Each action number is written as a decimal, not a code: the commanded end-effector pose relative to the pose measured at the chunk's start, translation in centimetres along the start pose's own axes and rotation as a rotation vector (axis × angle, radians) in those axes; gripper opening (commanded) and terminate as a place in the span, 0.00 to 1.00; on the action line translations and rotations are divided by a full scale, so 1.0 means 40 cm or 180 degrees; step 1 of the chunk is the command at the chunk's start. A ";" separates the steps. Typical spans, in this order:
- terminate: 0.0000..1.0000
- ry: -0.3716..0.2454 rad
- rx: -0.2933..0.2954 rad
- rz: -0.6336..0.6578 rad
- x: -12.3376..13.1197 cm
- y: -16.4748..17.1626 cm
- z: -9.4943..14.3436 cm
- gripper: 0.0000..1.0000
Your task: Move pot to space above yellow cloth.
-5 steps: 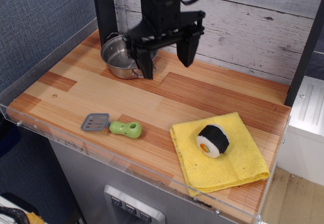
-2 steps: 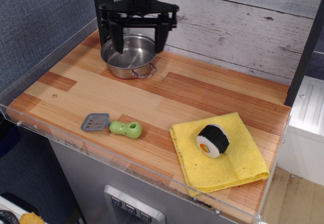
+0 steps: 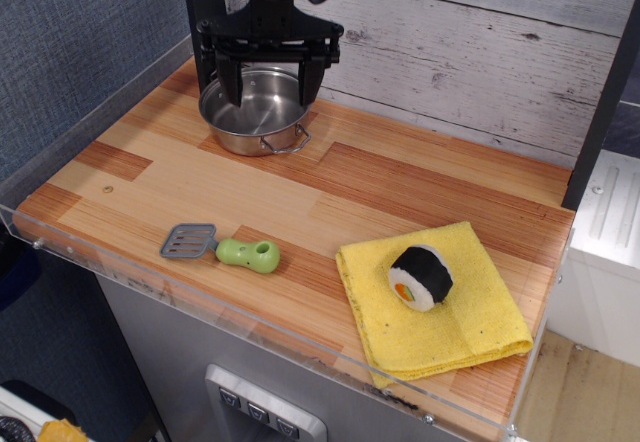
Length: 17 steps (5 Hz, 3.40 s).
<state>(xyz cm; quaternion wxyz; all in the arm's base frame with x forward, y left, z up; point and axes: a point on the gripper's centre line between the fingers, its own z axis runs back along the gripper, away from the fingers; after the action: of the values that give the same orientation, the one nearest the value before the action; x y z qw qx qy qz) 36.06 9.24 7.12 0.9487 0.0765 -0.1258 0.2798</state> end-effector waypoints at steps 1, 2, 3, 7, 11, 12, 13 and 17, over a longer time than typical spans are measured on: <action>0.00 -0.0014 -0.0173 0.0001 0.060 -0.025 -0.051 1.00; 0.00 0.0112 -0.0256 0.0080 0.070 -0.078 -0.079 1.00; 0.00 0.0088 -0.0277 0.0084 0.084 -0.115 -0.083 1.00; 0.00 0.0106 -0.0275 0.0047 0.049 -0.117 -0.060 0.00; 0.00 -0.0056 -0.0598 -0.0004 0.035 -0.122 0.084 0.00; 0.00 -0.0122 -0.0765 -0.0111 0.008 -0.163 0.137 0.00; 0.00 -0.0136 -0.0885 -0.0296 -0.025 -0.220 0.162 0.00; 0.00 0.0109 -0.0977 -0.1051 -0.145 -0.380 0.119 0.00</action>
<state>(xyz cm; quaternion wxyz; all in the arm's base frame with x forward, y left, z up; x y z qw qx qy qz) 38.47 -7.35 6.78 0.9872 -0.0495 -0.1094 0.1047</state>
